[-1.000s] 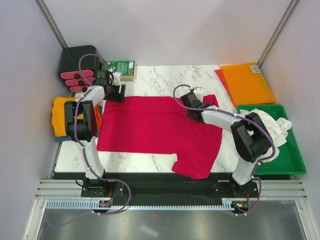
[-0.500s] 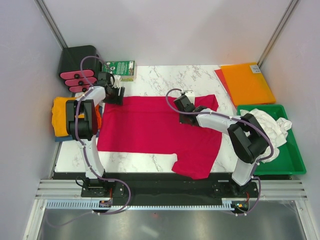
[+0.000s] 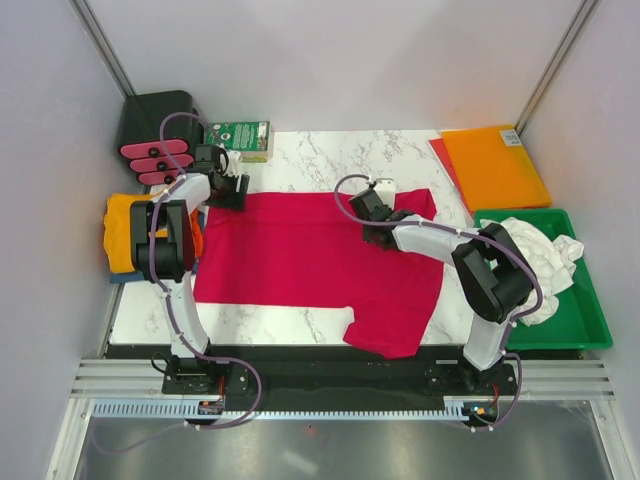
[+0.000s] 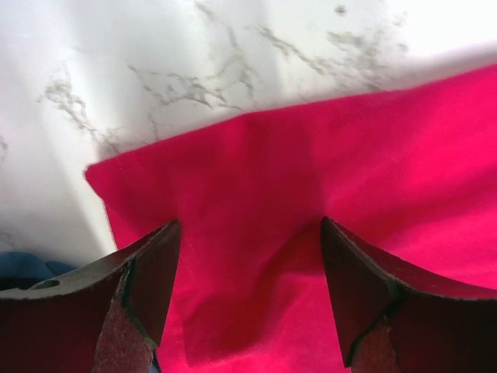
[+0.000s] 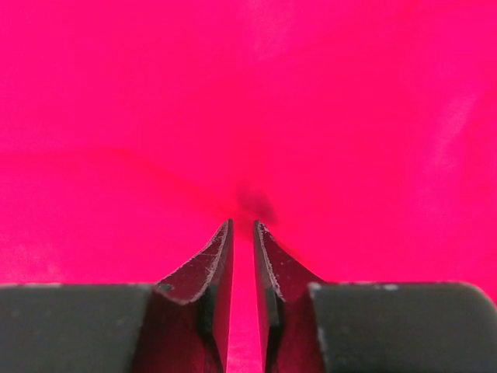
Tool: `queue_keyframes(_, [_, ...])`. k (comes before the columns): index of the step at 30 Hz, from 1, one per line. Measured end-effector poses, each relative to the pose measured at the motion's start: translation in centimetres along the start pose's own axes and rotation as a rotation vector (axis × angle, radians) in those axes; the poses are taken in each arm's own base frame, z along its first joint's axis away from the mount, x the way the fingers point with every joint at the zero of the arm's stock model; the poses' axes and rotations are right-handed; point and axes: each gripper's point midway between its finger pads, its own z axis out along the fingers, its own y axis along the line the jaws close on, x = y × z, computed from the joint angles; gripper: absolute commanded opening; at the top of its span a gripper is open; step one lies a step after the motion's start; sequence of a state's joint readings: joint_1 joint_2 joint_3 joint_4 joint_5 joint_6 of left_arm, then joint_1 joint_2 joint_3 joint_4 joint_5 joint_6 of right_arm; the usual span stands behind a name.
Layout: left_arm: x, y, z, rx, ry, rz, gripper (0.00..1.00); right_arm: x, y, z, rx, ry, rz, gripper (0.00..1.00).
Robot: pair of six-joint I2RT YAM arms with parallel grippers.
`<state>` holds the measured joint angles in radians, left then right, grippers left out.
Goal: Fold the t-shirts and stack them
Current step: Fold the tshirt
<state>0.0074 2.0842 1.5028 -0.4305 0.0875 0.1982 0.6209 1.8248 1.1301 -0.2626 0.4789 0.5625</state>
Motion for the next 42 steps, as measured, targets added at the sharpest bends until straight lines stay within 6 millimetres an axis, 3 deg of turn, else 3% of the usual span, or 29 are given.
queue_keyframes(5, [-1.5, -1.3, -1.4, 0.058, -0.056, -0.008, 0.79, -3.8, -1.3, 0.3, 0.042, -0.063, 0.063, 0.13])
queue_keyframes(10, [-2.6, -3.2, -1.6, 0.084, -0.081, 0.026, 0.77, -7.4, -3.9, 3.6, 0.112, -0.085, 0.151, 0.04])
queue_keyframes(15, [-2.4, -4.8, -1.4, 0.102, -0.066, 0.051, 0.76, -5.8, -7.1, 7.8, 0.199, 0.005, 0.173, 0.03])
queue_keyframes(22, [-0.7, -4.4, 0.6, 0.082, 0.017, 0.046, 0.76, -7.7, -7.3, 9.9, 0.207, 0.035, 0.219, 0.03])
queue_keyframes(40, [-6.8, -3.5, 4.3, 0.053, 0.001, 0.055, 0.76, -12.7, -11.1, 14.4, 0.217, 0.07, 0.373, 0.04])
queue_keyframes(41, [-7.1, -3.4, 4.4, 0.049, -0.002, 0.057, 0.77, -12.8, -11.2, 14.5, 0.217, 0.069, 0.374, 0.05])
queue_keyframes(42, [-7.4, -3.5, 4.5, 0.047, -0.004, 0.06, 0.77, -13.0, -11.2, 14.6, 0.215, 0.068, 0.373, 0.17])
